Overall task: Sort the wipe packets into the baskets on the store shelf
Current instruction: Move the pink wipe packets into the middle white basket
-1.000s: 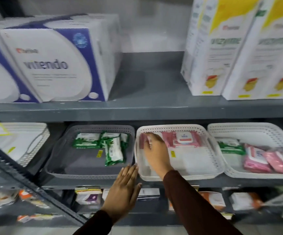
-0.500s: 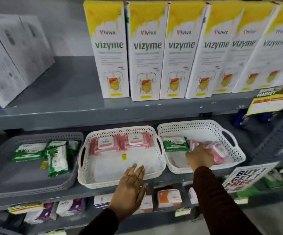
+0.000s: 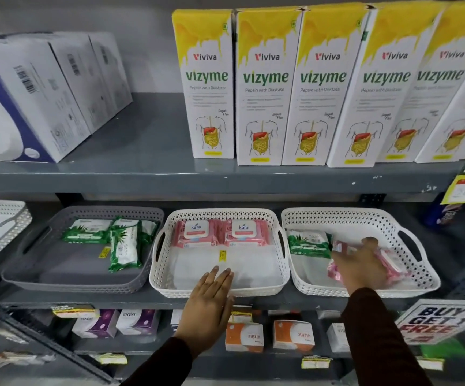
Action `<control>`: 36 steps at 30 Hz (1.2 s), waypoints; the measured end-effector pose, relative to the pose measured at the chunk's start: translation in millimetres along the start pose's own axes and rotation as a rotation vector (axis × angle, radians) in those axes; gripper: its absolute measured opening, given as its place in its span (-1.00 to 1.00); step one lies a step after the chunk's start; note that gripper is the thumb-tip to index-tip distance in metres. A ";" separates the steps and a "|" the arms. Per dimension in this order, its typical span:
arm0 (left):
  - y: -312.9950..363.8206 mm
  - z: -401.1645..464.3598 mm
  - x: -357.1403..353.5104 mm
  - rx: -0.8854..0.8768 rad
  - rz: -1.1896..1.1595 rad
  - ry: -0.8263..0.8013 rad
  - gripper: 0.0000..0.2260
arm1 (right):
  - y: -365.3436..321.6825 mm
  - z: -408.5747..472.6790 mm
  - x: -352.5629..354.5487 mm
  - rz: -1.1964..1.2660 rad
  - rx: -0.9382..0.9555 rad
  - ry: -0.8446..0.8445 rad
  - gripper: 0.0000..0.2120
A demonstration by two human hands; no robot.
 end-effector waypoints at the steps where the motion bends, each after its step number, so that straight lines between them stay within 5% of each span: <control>1: -1.5 -1.0 0.9 0.010 0.004 0.003 -0.57 | -5.1 -5.4 5.3 0.039 0.044 0.035 -0.38; 5: -5.7 -3.9 3.8 0.033 0.024 0.001 -0.57 | -43.2 -31.8 17.8 0.143 0.348 0.106 -0.40; 9: -4.5 -4.4 3.5 0.033 0.040 -0.018 -0.57 | -84.9 -69.4 -22.4 0.255 0.491 -0.201 -0.47; 12: -2.8 -5.6 4.9 0.042 0.047 -0.024 -0.56 | -101.7 -99.6 -63.9 0.183 0.559 -0.357 -0.54; 21: 4.3 -2.9 4.5 0.055 0.074 -0.036 -0.56 | -109.3 -109.1 -105.0 -0.156 0.625 -0.455 -0.61; 23: 12.5 1.8 1.8 0.009 0.068 -0.046 -0.56 | -109.1 -99.7 -85.7 0.002 0.597 -0.449 -0.71; 25: 21.9 8.0 -3.3 -0.028 0.054 -0.066 -0.58 | -96.0 -79.1 -59.5 0.127 0.535 -0.262 -0.82; 28: 34.5 17.1 -13.0 -0.025 0.033 -0.082 -0.56 | -55.6 -33.4 -23.5 -0.017 0.347 -0.043 -0.80; 32: 53.2 27.4 -21.4 -0.048 0.038 -0.129 -0.49 | 0.1 19.6 3.9 -0.376 -0.097 -0.237 -0.41; 36: 64.1 34.6 -20.8 -0.066 0.040 -0.118 -0.51 | 24.7 44.5 8.3 -0.567 -0.075 -0.334 -0.19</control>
Point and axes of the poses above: each hand's wrist, its own z-axis towards the middle knuckle, its own x-axis out of the back of the hand, y = z × x, the point moved 2 cm from there along z, towards the middle knuckle
